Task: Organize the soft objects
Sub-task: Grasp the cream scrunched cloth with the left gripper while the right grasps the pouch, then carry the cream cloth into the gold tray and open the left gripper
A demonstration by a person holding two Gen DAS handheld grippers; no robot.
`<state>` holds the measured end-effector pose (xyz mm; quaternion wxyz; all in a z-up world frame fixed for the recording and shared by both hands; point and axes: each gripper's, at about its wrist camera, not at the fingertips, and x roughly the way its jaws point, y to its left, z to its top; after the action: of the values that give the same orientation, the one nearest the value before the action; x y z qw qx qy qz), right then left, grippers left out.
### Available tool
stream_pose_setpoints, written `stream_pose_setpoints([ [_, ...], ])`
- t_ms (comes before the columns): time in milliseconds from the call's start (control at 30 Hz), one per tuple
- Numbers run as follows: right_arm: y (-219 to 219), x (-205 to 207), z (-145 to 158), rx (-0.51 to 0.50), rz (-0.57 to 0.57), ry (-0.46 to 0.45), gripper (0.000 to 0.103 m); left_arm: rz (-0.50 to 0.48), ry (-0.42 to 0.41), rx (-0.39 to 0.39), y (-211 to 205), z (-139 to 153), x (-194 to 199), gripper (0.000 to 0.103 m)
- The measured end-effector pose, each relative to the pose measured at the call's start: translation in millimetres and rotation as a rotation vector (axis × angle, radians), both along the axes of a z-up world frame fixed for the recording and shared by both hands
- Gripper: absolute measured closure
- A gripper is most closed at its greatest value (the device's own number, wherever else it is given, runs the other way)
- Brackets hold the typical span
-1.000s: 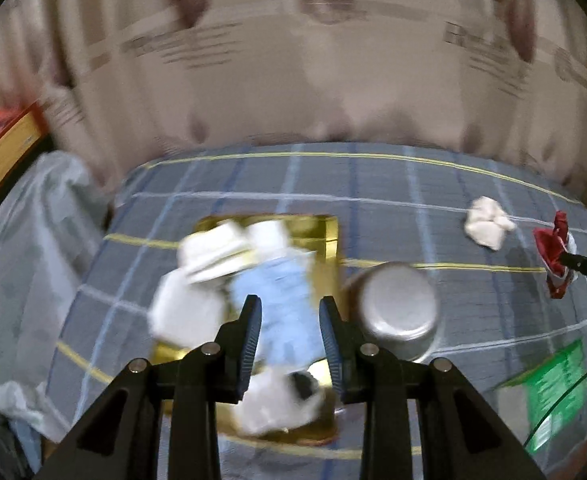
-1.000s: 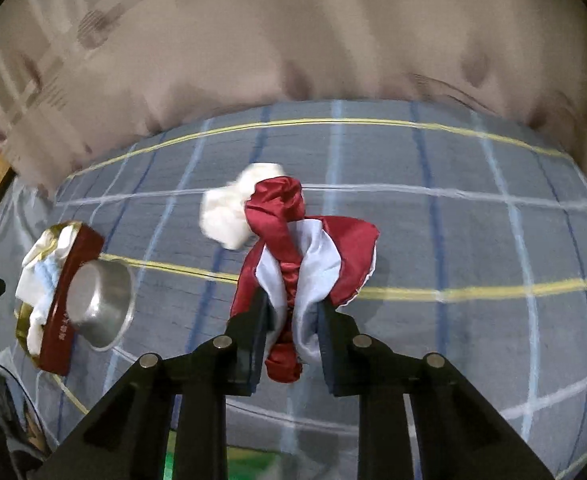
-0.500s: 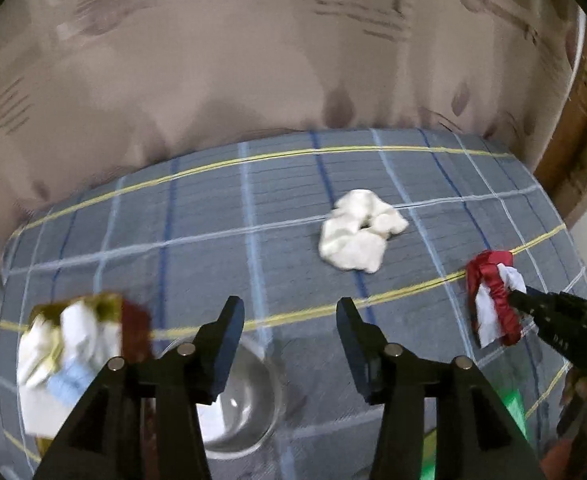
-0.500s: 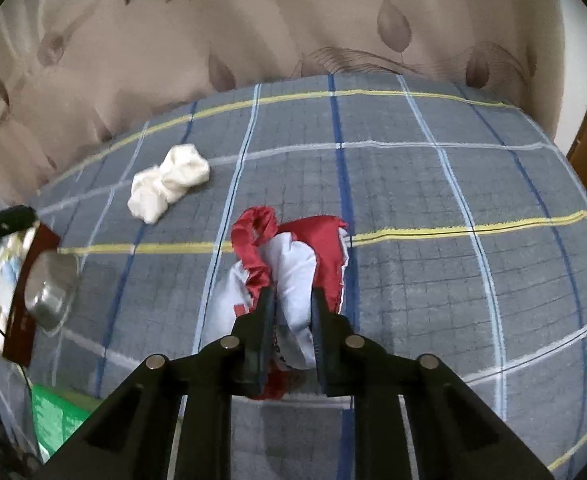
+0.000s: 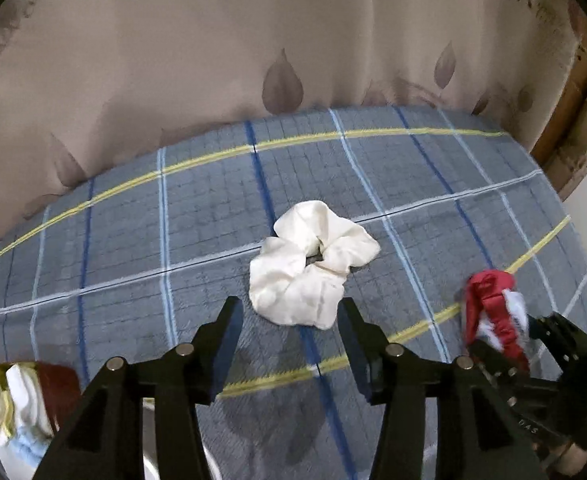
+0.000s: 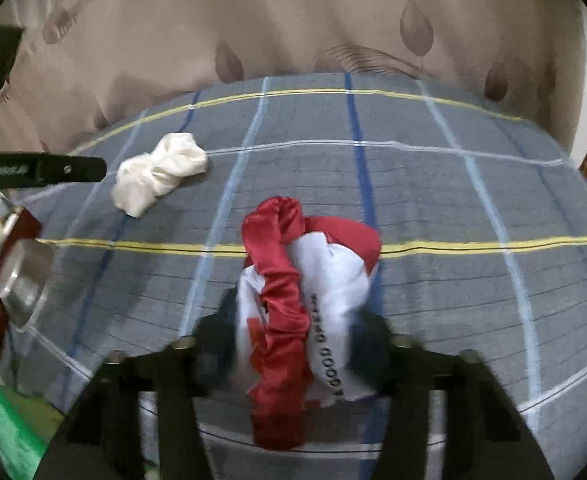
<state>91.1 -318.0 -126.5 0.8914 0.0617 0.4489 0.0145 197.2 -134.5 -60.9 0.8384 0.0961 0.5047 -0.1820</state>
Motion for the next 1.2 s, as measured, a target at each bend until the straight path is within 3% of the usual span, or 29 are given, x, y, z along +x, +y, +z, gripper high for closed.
stream_pose_setpoints([
  [100, -11, -7, 0, 0.002, -0.027, -0.009, 0.075, 0.001, 0.012, 0.017, -9, -13, 10, 0.053],
  [433, -12, -14, -6, 0.009, -0.022, -0.048, 0.074, -0.021, 0.040, 0.035, -36, -43, 33, 0.052],
  [500, -11, -13, -5, 0.004, -0.018, -0.047, 0.072, -0.002, 0.052, 0.047, -37, -52, 40, 0.047],
  [667, -11, -13, -3, 0.001, -0.013, -0.047, 0.070, 0.048, 0.035, -0.030, -26, -55, 49, 0.046],
  [800, -10, -12, -2, -0.011, -0.013, -0.046, 0.070, 0.022, 0.005, -0.008, -26, -52, 43, 0.087],
  [900, -9, -12, -2, -0.017, -0.014, -0.046, 0.070, 0.026, 0.004, 0.011, -23, -49, 38, 0.092],
  [1200, -4, -12, -2, -0.050, -0.008, -0.042, 0.067, 0.026, -0.032, 0.032, -12, -32, 6, 0.093],
])
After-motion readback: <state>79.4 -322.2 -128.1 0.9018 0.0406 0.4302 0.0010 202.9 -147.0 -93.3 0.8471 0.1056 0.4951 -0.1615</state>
